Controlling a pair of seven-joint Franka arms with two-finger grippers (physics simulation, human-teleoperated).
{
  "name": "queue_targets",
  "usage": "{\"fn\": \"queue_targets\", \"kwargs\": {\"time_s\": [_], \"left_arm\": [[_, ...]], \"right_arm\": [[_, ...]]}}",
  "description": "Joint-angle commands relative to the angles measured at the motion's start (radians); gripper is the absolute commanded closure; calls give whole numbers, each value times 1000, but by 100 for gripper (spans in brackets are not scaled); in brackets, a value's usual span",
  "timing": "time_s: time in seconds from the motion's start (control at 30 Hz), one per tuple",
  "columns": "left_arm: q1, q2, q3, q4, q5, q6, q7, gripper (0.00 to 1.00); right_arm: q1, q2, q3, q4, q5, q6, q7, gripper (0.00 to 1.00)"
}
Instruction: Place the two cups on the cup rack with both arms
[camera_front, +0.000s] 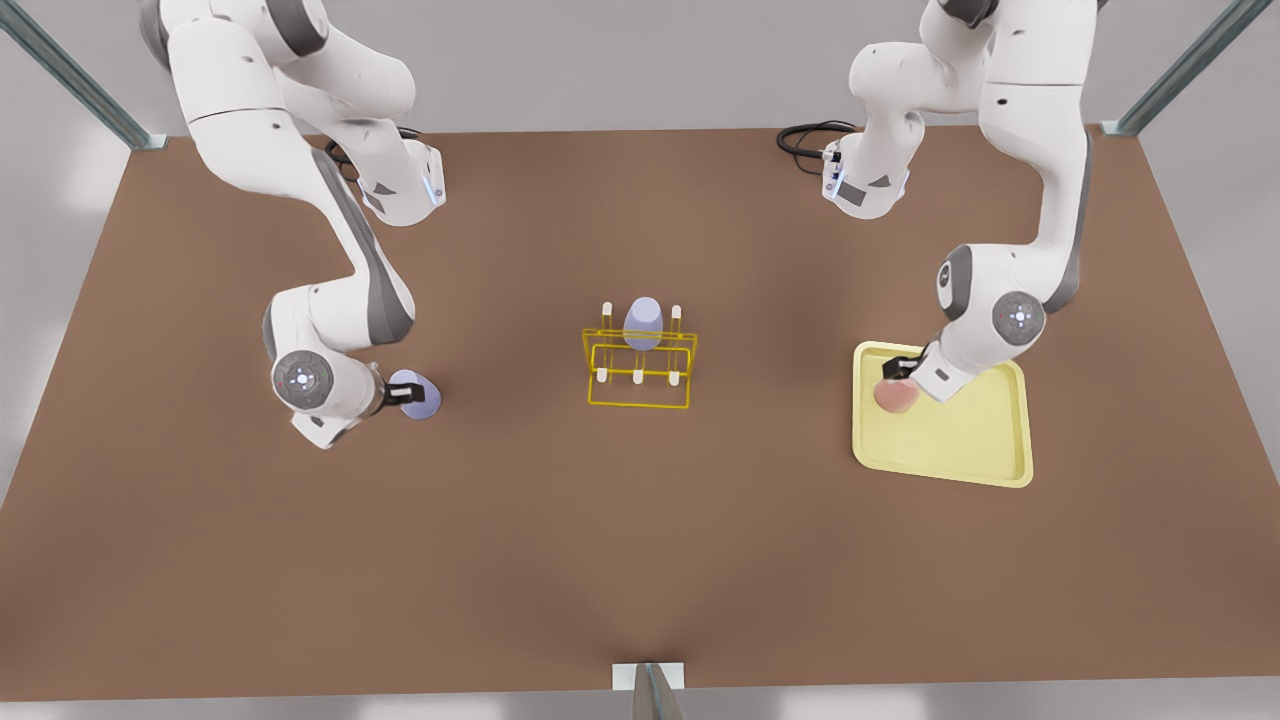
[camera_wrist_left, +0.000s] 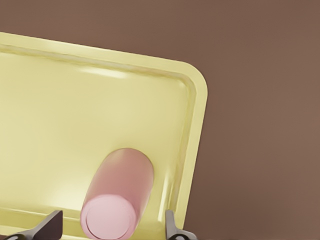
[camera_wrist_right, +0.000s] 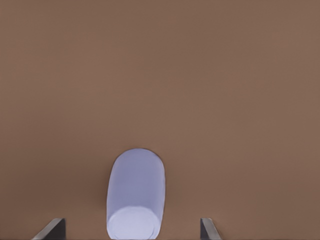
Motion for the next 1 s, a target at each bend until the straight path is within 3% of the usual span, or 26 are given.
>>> {"fn": "queue_targets", "kwargs": {"time_s": [0.0, 0.2, 0.73, 0.8, 0.97], "left_arm": [[0, 2, 0, -19, 1, 155, 21, 0], [8, 30, 3, -85, 1, 163, 47, 0], [18, 111, 3, -104, 0, 189, 54, 0], [15, 110, 3, -102, 0, 189, 54, 12], [17, 84, 3, -100, 1, 186, 56, 12]], "right_arm": [[-1, -11, 0, -66, 32, 346, 77, 0], [-19, -14, 0, -192, 33, 403, 74, 0], [-18, -19, 0, -278, 30, 323, 36, 0], [-18, -12, -1, -285, 32, 317, 30, 0], [-18, 0, -1, -282, 30, 308, 30, 0]]}}
